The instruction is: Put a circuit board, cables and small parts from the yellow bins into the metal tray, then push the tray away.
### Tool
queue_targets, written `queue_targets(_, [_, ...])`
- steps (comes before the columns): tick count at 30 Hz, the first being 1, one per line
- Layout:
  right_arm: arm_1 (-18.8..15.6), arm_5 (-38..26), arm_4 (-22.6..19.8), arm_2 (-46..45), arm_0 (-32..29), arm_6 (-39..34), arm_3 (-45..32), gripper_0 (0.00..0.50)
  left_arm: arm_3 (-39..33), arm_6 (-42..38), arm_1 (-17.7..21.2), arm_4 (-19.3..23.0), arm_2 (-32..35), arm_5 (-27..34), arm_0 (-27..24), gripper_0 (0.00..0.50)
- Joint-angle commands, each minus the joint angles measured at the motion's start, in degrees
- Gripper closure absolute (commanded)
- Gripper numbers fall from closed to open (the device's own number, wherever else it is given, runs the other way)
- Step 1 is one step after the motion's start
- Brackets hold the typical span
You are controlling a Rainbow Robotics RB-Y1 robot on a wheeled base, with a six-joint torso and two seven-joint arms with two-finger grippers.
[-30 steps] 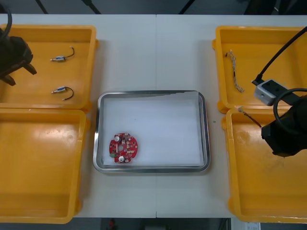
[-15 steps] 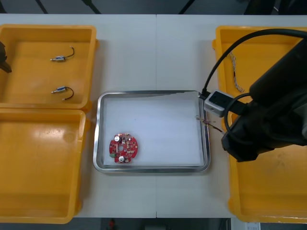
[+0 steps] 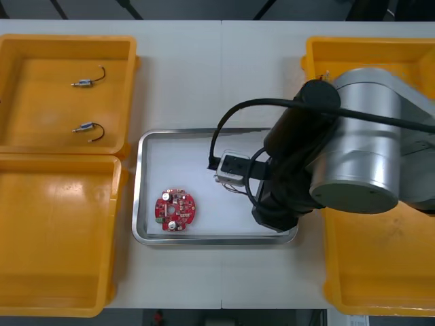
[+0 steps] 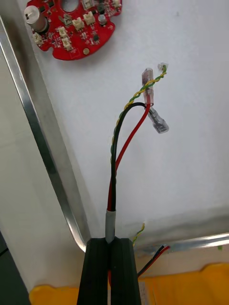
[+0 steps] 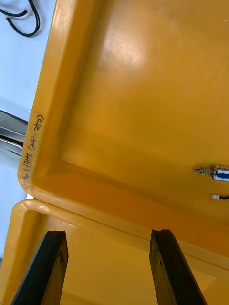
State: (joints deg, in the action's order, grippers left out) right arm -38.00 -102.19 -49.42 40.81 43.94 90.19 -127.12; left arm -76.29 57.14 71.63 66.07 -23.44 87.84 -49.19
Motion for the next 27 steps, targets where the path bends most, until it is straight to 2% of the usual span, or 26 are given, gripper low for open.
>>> queue_targets(1, [2.5, 3.2, 3.3, 5.3, 1.9, 2.7, 1.5, 0.5, 0.4, 0.0, -0.3, -0.8, 1.7, -0.6, -2.4, 0.0])
queue_targets(5, [3.0, 5.1, 6.6, 9.2, 1.9, 3.1, 2.9, 0.5, 0.4, -7.0, -1.4, -0.8, 1.6, -2.0, -2.4, 0.0])
queue_targets(14, [4.9, 11.3, 10.8, 15.1, 1.9, 4.3, 10.5, 0.5, 1.8, -27.2, -5.5, -6.7, 1.7, -5.1, -3.9, 0.0])
queue_targets(20, [6.7, 14.4, 11.8, 16.5, 1.8, 5.3, 15.9, 0.5, 11.2, -41.4, -12.8, -12.6, 1.6, -5.3, -11.3, 0.0])
queue_targets(26, [7.2, 14.4, 12.4, 16.6, 1.8, 5.4, 16.7, 0.5, 21.4, -52.7, -18.4, -17.2, 1.7, -8.0, -17.6, 0.0])
queue_targets(27, [7.2, 14.4, 12.4, 16.7, 1.8, 5.4, 16.6, 0.472, 23.0, -54.1, -19.2, -17.9, 1.7, -8.7, -18.7, 0.0])
